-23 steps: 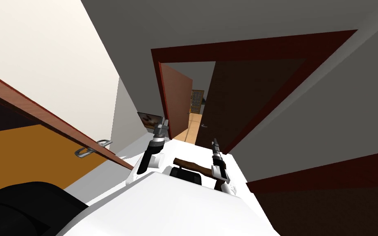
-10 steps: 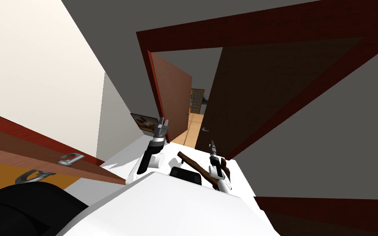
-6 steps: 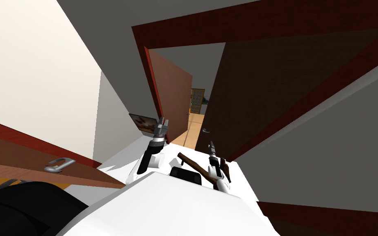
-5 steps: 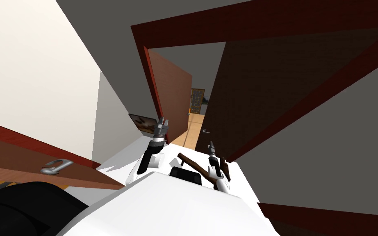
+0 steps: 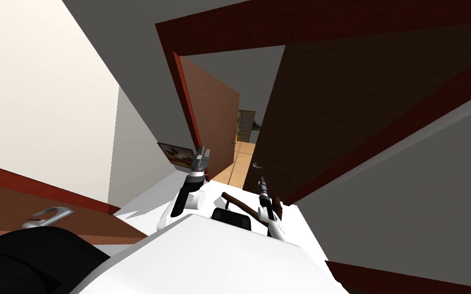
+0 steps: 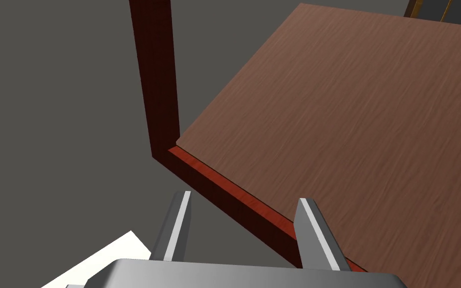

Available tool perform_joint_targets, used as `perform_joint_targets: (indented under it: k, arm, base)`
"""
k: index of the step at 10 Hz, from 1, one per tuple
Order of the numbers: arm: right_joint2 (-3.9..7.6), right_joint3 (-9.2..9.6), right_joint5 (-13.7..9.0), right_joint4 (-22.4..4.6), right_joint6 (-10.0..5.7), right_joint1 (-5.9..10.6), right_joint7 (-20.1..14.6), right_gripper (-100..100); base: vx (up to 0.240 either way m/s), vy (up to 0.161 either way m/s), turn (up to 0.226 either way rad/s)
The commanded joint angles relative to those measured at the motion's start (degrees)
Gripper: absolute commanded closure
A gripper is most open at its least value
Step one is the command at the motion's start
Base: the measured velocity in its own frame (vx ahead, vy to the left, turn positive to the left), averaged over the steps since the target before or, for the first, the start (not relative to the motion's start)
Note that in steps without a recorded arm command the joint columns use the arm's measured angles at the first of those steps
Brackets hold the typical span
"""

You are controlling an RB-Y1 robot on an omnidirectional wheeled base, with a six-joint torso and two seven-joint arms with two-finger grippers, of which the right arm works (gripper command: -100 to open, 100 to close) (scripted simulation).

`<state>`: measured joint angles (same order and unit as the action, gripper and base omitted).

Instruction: Push the door open

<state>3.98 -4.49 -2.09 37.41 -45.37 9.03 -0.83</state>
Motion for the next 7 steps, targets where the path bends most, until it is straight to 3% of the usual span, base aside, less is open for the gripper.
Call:
perform_joint_targets:
  k: [1, 3, 4, 7]
  arm:
    - [-0.43, 0.02, -0.12, -1.76, -0.24, 0.55, -0.26, -100]
    - [-0.61, 0.0, -0.21, -3.07, -0.52, 1.07, -0.4, -100]
    - [-0.63, 0.05, -0.15, -2.13, -0.19, 0.65, -0.3, -100]
    - [-0.14, -0.26, -0.33, -2.47, -0.07, 0.91, -0.22, -100]
  base:
    - [0.157, 0.012, 0.007]
    - [0.069, -0.002, 0.027]
    - [0.01, -0.001, 0.007]
    - [0.142, -0.003, 0.031]
